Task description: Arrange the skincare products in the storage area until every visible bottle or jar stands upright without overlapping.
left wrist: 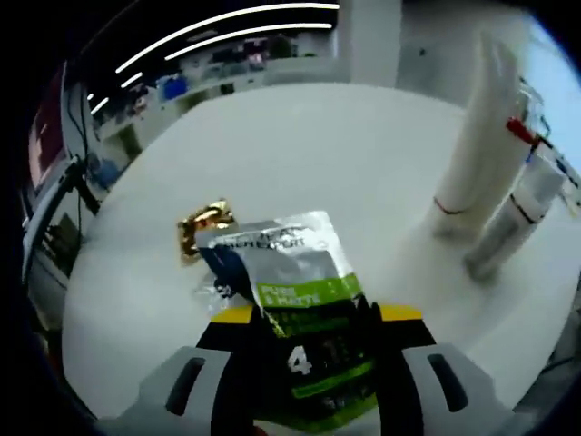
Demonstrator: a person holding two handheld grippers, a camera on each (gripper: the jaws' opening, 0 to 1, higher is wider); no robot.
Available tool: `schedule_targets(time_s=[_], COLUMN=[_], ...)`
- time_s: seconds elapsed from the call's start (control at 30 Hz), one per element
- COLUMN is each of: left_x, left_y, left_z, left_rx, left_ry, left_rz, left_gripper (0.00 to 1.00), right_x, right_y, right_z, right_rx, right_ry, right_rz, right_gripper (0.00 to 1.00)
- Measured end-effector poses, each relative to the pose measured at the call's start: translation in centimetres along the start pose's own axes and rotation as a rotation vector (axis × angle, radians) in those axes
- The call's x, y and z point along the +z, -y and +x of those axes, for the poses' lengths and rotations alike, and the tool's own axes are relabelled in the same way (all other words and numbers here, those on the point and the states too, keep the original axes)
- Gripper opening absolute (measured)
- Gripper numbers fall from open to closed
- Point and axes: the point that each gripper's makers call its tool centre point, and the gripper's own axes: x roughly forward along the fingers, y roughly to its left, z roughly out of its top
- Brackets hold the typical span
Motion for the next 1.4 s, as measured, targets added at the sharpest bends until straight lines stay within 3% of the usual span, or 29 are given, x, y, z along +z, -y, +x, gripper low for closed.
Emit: schedule_targets(time_s=[0.23,0.27,0.3,0.33,0.37,0.43,0.7,0.83,0.93,1.17,1.4], left_x=[-0.1,0.1,0.5,1.2,0.4,0.4,-0.4,0.4,0.8,5.9,9.2], left_y=[-0.3,-0.2,-1.0,-0.5,-0.5,-1.0,-2.5,-2.5,-2.6,0.3,1.8], left_z=[-0.7,-0.8,-1.2,-1.1,-1.3,-1.6,-3.5,-4.9,-6.0,-11.0,-15.1], left_rx=[-0.036,-0.05,-0.03,-0.076,-0.091,-0.096,-0.126,-0.181,-0.196,-0.35,-0.472], left_ry=[0.006,0.017,0.028,0.071,0.017,0.035,0.029,0.086,0.1,0.272,0.37], left_rz=[-0.014,-0.038,-0.04,-0.013,0.008,-0.002,-0.063,-0.14,-0.151,-0.132,-0.237], left_gripper=[0.4,0.36,0.18,0.14,0.12,0.07,0.03,0.02,0.02,0.02,0.03], right_x=[0.2,0.2,0.2,0.2,0.3,0.4,0.5,0.8,1.3,2.9,4.2], right_y=[0.0,-0.1,-0.1,-0.1,-0.1,-0.1,-0.7,-1.6,-2.3,-4.2,-5.8], right_z=[-0.1,-0.1,-0.1,-0.1,-0.2,-0.2,-0.9,-1.0,-0.9,-0.6,-0.1], right_rx=[-0.004,-0.002,0.0,0.0,0.0,-0.001,-0.005,0.005,0.018,0.065,0.132], right_ry=[0.008,0.007,0.005,0.005,0.007,0.012,0.021,0.029,0.039,0.087,0.126], right_rz=[-0.004,-0.004,-0.003,-0.002,-0.001,0.009,0.055,0.07,0.072,0.131,0.2], right_gripper=[0.86,0.86,0.86,0.86,0.86,0.86,0.85,0.85,0.84,0.81,0.75])
